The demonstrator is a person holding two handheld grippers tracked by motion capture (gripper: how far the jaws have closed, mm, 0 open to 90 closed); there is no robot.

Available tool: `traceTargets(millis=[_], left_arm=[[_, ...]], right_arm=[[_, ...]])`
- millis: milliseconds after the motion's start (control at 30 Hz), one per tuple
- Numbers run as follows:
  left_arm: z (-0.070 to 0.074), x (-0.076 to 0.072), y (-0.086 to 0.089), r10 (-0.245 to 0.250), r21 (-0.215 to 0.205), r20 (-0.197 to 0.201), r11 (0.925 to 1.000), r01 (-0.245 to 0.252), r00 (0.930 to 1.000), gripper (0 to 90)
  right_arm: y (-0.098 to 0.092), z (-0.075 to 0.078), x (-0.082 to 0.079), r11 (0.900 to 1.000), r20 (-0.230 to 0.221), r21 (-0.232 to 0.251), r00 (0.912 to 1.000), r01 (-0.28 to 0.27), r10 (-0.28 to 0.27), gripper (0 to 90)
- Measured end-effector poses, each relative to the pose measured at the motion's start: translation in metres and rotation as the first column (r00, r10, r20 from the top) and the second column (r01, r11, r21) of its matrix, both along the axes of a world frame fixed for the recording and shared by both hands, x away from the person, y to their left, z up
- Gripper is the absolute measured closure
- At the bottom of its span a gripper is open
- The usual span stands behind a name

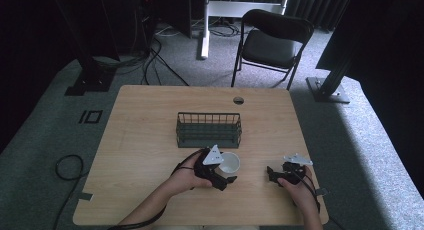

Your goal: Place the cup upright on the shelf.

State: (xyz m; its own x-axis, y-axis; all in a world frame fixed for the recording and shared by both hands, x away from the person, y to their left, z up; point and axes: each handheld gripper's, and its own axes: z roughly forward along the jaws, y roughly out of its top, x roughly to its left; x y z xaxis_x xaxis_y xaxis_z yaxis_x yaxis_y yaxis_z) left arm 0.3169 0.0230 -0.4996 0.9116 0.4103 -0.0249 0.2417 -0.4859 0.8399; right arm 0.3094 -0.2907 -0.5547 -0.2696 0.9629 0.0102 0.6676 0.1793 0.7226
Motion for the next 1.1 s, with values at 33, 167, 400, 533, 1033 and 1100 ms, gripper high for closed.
traceTargets(millis=[33,167,400,533,1033,1100], left_arm=[[0.0,0.0,-0.001,0.0,-0.002,0.002,1.0,0.0,1.0,5.7],[-0.001,0.001,-0.004,0.003,0.004,0.019,1.0,-0.003,0.9998,6.4],[-0.004,0.001,-0.006,0.049,-0.006,0.024,0.9988,-0.049,0.9985,14.4],[-0.004,0.002,-0.004,0.053,-0.003,0.028,0.9986,-0.053,0.9982,19.5],[0.013,0.002,-0.002,0.049,-0.02,0.033,0.9986,-0.048,0.9983,19.9],[0.017,0.002,-0.003,0.045,-0.026,0.037,0.9987,-0.044,0.9983,19.9]], right_arm=[[0.0,0.0,0.0,1.0,0.0,0.0,1.0,0.0,0.0,10.5],[0.0,0.0,0.0,1.0,0.0,0.0,1.0,0.0,0.0,10.5],[0.0,0.0,0.0,1.0,0.0,0.0,1.0,0.0,0.0,10.5],[0.0,0.0,0.0,1.0,0.0,0.0,1.0,0.0,0.0,10.5],[0.0,0.0,0.0,1.0,0.0,0.0,1.0,0.0,0.0,10.5],[0.0,0.0,0.0,1.0,0.0,0.0,1.0,0.0,0.0,10.5]])
